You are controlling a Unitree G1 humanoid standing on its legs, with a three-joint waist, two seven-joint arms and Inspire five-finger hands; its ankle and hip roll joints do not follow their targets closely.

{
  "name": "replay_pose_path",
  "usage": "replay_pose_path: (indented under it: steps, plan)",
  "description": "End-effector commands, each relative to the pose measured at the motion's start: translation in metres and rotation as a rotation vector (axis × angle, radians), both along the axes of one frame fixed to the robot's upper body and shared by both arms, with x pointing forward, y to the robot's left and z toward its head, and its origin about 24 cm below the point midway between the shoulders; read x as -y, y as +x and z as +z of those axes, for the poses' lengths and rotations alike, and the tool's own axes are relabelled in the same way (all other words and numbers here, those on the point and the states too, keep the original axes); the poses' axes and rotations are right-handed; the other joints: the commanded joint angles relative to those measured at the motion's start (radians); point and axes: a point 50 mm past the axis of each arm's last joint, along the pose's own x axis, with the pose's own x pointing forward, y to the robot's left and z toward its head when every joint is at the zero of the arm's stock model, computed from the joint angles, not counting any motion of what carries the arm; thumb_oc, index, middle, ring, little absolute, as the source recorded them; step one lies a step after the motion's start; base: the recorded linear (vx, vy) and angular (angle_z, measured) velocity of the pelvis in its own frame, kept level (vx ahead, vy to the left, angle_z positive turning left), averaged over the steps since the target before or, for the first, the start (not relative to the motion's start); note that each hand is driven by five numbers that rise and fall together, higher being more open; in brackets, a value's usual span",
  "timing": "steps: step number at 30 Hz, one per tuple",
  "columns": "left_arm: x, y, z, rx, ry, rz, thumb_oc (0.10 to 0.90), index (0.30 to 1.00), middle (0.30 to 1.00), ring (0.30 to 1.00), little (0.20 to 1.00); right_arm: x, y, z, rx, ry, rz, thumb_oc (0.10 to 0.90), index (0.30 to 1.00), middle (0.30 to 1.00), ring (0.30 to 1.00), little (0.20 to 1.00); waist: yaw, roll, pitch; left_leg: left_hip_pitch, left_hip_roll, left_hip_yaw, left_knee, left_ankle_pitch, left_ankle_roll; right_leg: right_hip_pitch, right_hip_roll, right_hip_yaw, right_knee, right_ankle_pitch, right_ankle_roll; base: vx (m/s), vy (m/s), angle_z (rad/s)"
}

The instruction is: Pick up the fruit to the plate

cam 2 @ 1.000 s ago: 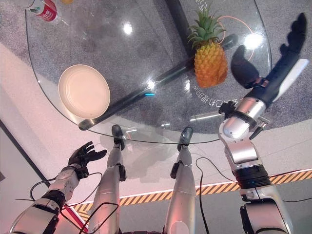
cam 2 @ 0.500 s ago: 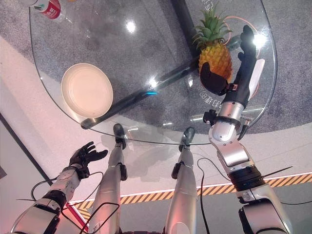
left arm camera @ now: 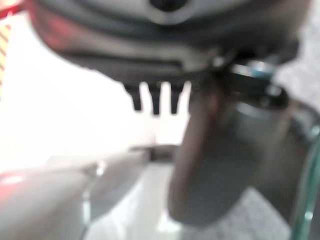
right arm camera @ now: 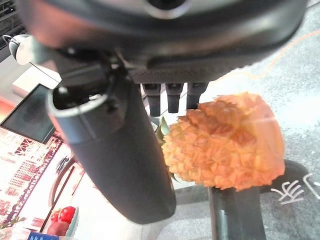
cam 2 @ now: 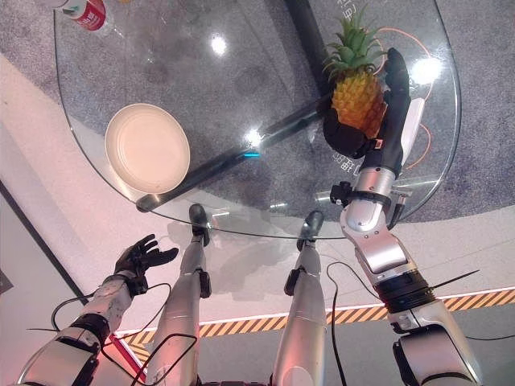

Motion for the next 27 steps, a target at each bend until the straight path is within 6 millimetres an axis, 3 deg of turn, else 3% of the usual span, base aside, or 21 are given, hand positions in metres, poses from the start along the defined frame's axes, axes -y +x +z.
replay_pose_path:
  steps: [1, 27]
  plan:
    - [-0.015, -0.022, -0.017, -0.099, 0.044, 0.033, 0.800, 0.900, 0.900, 0.900, 0.900, 0.010, -0.004, 0.020, 0.081, 0.022, -0.051, 0.800, 0.900, 0.900, 0.900, 0.900, 0.000, -0.011, -0.002, 0.015, 0.012, -0.013, 0.050, -0.056, -0.014, -0.037, 0.012, -0.017, 0.015, 0.088, 0.011, 0.00, 0.000, 0.00]
    - [-0.010, -0.021, -0.017, -0.105, 0.044, 0.016, 0.800, 0.900, 0.900, 0.900, 0.900, 0.020, 0.008, -0.001, -0.072, 0.118, -0.159, 0.800, 0.900, 0.900, 0.900, 0.900, 0.010, -0.005, -0.002, -0.001, 0.011, -0.023, 0.060, -0.054, -0.013, -0.057, 0.015, -0.014, 0.033, 0.087, 0.008, 0.00, 0.000, 0.00]
